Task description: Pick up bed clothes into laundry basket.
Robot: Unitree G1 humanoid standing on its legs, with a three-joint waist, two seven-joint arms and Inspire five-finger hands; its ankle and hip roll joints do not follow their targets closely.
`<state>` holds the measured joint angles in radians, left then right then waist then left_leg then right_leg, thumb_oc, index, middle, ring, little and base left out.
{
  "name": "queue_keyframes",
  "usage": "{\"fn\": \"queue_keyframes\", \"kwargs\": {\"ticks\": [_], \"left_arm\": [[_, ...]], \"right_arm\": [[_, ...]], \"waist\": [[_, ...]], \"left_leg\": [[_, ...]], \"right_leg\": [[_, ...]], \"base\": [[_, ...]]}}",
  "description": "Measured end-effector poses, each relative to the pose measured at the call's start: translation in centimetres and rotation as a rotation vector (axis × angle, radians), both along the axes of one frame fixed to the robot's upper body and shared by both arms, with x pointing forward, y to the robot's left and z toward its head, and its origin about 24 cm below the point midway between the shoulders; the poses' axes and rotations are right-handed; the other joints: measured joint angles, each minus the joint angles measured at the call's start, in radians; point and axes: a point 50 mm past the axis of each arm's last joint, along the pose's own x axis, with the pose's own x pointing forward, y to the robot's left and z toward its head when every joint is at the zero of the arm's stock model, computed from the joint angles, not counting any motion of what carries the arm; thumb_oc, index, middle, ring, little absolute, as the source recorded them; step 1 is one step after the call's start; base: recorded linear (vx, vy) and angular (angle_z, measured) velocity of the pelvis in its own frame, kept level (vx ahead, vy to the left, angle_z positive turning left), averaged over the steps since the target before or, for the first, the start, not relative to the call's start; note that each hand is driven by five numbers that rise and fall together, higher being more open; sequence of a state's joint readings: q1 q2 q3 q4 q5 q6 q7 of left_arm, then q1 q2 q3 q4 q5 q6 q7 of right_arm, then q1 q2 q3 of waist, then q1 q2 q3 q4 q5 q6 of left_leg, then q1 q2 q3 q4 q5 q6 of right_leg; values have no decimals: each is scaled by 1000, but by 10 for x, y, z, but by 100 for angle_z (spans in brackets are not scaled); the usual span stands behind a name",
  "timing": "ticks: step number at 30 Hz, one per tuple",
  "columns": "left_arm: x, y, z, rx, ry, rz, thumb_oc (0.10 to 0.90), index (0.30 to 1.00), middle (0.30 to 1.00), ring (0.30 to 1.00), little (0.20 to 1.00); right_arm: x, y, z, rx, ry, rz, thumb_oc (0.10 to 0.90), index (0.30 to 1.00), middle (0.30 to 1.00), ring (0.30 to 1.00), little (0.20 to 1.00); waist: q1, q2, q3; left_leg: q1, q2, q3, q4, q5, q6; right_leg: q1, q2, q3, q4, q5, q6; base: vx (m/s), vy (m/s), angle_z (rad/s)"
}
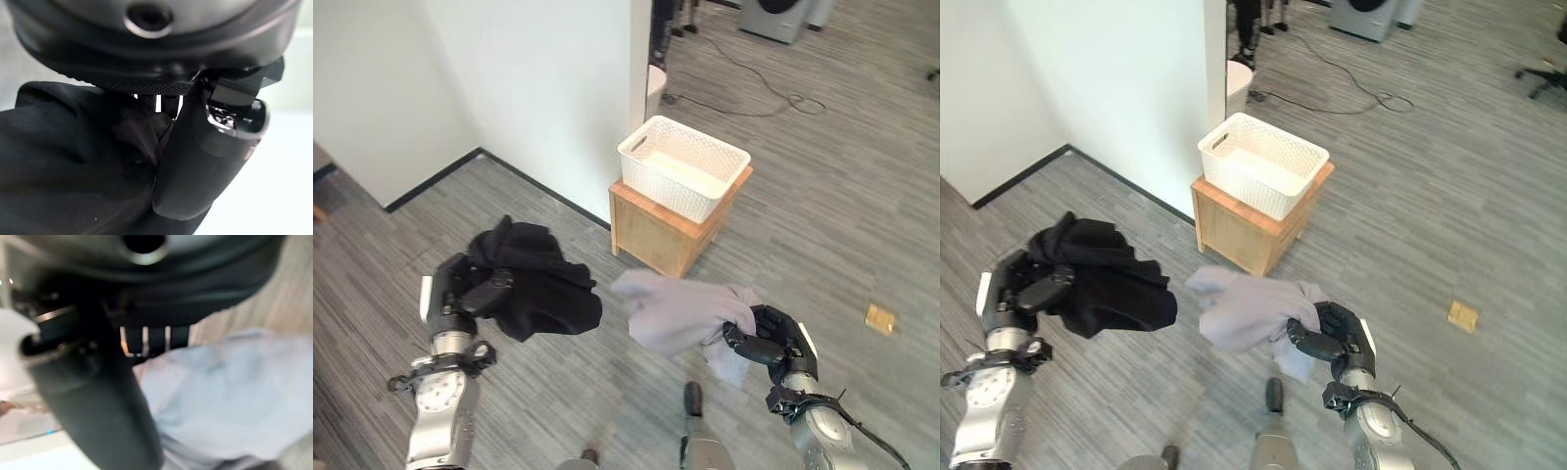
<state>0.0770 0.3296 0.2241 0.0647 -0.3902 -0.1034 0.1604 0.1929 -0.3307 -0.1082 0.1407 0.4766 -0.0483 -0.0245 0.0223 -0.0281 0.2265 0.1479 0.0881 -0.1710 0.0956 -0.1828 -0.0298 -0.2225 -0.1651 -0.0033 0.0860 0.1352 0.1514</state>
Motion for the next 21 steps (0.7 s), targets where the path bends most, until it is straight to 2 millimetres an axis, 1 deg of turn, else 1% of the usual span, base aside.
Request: {"fn": "queue_keyframes", "kwargs": {"ticks": [1,2,3,4,5,6,7,8,9,10,11,12,13,14,15,16,17,18,19,20,21], "left_arm": [[0,-4,-3,-13,4,-5,400,300,300,300,300],[-2,-8,-8,-29,17,-13,400,300,300,300,300],[-4,-10,-11,-35,25,-13,400,300,300,300,300],[-6,-12,-15,-48,39,-14,400,300,300,300,300],[-11,-9,-19,-46,56,-3,400,300,300,300,300],[-11,-8,-18,-42,59,0,400,300,300,300,300],[-3,-10,-9,-37,19,-29,400,300,300,300,300],[-3,-9,-5,-36,1,-35,400,300,300,300,300],[-5,-6,-4,-43,1,-32,400,300,300,300,300],[-8,-4,-6,-43,12,-25,400,300,300,300,300],[-10,-3,-8,-44,19,-18,400,300,300,300,300],[-9,-4,-8,-50,18,-25,400,300,300,300,300],[-9,-4,-6,-56,8,-29,400,300,300,300,300],[-9,-3,-5,-57,7,-28,400,300,300,300,300],[-9,-2,-5,-58,8,-27,400,300,300,300,300],[-9,0,-5,-56,9,-24,400,300,300,300,300],[-11,0,-6,-56,14,-22,400,300,300,300,300],[-11,1,-6,-55,15,-21,400,300,300,300,300],[-11,0,-7,-56,21,-25,400,300,300,300,300],[-11,-1,-8,-57,24,-29,400,300,300,300,300],[-13,-2,-10,-59,32,-33,400,300,300,300,300]], "right_arm": [[0,-9,2,-20,2,-22,400,300,300,300,300],[1,-19,7,-49,-5,-45,400,300,300,300,300],[6,-25,13,-68,-21,-52,400,300,300,300,300],[15,-35,27,-118,-57,-46,400,300,300,300,300],[22,-35,35,-126,-91,-40,400,300,300,300,300],[25,-36,41,-132,-118,-40,400,300,300,300,300],[26,-42,50,-161,-142,-44,400,300,300,300,300],[28,-43,55,-173,-159,-38,400,300,300,300,300],[33,-43,62,-176,-189,-39,400,300,300,300,300],[37,-43,66,-176,-206,-38,400,300,300,300,300],[40,-41,68,-172,-218,-34,400,300,300,300,300],[41,-42,78,-187,-249,-27,400,300,300,300,300],[43,-43,85,-205,-269,-17,400,300,300,300,300],[45,-43,89,-213,-279,-13,400,300,300,300,300],[46,-44,90,-218,-285,-14,400,300,300,300,300],[51,-44,94,-227,-292,-10,400,300,300,300,300],[53,-43,94,-224,-292,-6,400,300,300,300,300],[52,-42,93,-220,-290,-4,400,300,300,300,300],[53,-41,92,-228,-286,4,400,300,300,300,300],[53,-42,93,-237,-286,5,400,300,300,300,300],[52,-43,95,-251,-284,8,400,300,300,300,300]], "waist": [[-2,7,3],[2,15,0],[2,9,5],[20,-15,7],[23,-15,7],[17,-20,10],[22,-60,28],[44,-83,42],[51,-105,54],[48,-105,54],[59,-101,56],[49,-87,51],[49,-69,55],[52,-54,52],[51,-42,45],[67,-15,37],[92,-8,34],[100,-8,34],[90,-8,34],[84,-7,33],[80,8,24]], "left_leg": [[-3,18,9,7,15,-19],[0,31,18,34,36,-29],[-20,41,17,86,72,-51],[-94,45,-9,296,101,-72],[-109,67,-14,342,131,-96],[-149,77,-25,422,166,-96],[-314,80,-5,657,336,-44],[-371,76,14,732,318,-40],[-425,80,73,756,241,-49],[-442,65,88,732,227,-47],[-453,57,100,697,212,-44],[-433,31,158,459,179,-61],[-434,27,179,368,180,-59],[-426,19,192,248,176,-56],[-416,9,194,139,178,-56],[-397,-21,153,-34,191,-45],[-398,-34,135,-26,207,-25],[-397,-47,145,-4,218,-9],[-379,-84,160,46,231,20],[-360,-98,170,52,231,44],[-339,-102,168,34,259,64]], "right_leg": [[-5,10,-28,47,-9,-41],[-3,29,-50,85,-32,-80],[0,41,-68,146,-90,-97],[12,54,-89,219,-166,-123],[30,71,-113,235,-182,-148],[57,89,-135,238,-217,-165],[94,88,-183,209,-238,-212],[112,90,-187,192,-239,-223],[151,98,-203,147,-226,-227],[172,104,-210,133,-220,-227],[194,107,-217,118,-227,-218],[253,124,-240,50,-227,-219],[278,139,-245,22,-227,-219],[295,155,-240,-4,-227,-218],[309,168,-240,-29,-225,-217],[335,201,-221,-70,-222,-218],[342,210,-198,-73,-221,-219],[358,212,-189,-81,-224,-214],[392,206,-183,-90,-242,-191],[403,201,-182,-82,-253,-178],[404,206,-176,-56,-272,-162]], "base": [[391,-328,72],[417,-319,61],[315,-462,50],[250,-485,30],[263,-605,32],[203,-437,76],[170,-280,80],[319,-212,60],[211,-51,10],[340,-53,13],[244,19,31],[369,46,33],[371,68,28],[400,41,9],[348,52,-16],[308,76,-49],[281,132,-67],[305,174,-57],[288,189,-27],[191,135,-18],[180,197,-7]]}}
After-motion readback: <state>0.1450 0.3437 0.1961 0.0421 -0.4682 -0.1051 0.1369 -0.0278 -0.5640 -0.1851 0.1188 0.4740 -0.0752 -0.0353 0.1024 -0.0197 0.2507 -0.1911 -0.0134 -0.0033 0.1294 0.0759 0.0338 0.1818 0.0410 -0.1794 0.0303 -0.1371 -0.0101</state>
